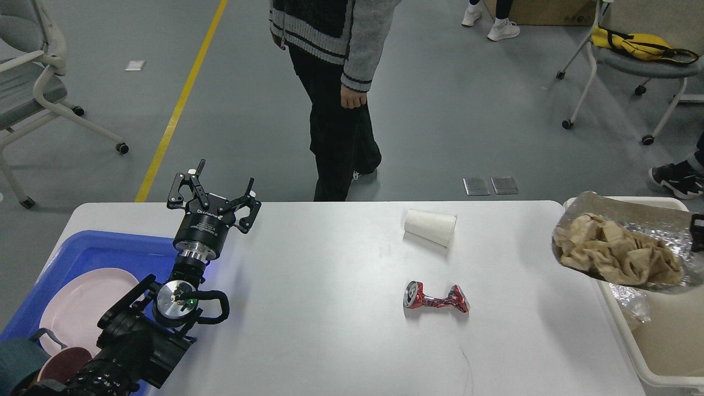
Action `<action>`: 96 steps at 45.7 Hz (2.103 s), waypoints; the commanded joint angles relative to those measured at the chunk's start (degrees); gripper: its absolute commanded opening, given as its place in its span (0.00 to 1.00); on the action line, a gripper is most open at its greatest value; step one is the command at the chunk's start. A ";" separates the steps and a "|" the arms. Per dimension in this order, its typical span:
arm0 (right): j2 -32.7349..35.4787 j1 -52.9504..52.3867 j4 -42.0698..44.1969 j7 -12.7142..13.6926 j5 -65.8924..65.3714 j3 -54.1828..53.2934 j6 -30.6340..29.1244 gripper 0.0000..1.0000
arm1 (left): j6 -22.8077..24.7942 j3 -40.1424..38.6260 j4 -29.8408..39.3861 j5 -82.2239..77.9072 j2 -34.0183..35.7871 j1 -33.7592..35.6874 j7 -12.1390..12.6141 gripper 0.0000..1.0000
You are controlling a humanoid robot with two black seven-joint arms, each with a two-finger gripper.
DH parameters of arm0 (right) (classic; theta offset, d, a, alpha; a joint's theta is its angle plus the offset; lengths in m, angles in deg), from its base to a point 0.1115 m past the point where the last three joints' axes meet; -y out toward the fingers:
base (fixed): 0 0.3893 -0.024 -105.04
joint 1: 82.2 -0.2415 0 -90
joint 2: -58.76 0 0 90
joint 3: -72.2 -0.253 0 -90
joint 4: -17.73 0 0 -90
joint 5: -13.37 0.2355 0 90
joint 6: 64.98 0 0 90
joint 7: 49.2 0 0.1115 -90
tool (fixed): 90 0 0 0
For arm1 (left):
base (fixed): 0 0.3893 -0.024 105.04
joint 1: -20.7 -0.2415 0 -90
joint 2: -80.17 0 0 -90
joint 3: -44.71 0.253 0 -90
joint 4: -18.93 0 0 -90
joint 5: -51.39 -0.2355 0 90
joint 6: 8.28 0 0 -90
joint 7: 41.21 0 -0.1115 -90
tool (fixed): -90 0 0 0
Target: Tidy desktop
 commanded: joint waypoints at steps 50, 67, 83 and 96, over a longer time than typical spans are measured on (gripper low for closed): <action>-28.74 50.25 60.98 1.99 27.76 -4.20 8.76 1.00 | 0.00 0.00 0.00 0.00 0.01 0.01 0.07 0.97; -27.52 14.41 36.51 -1.52 27.32 -2.18 -9.18 1.00 | -0.09 0.00 0.00 0.00 0.01 0.01 0.07 0.97; -25.57 -19.98 -27.16 -0.47 22.49 0.55 -3.82 1.00 | -0.09 0.00 0.00 0.00 0.01 0.01 -0.02 0.97; -29.79 -23.51 -32.89 -0.21 22.48 1.08 -0.05 1.00 | -0.09 0.00 0.00 0.00 0.01 0.01 0.07 0.97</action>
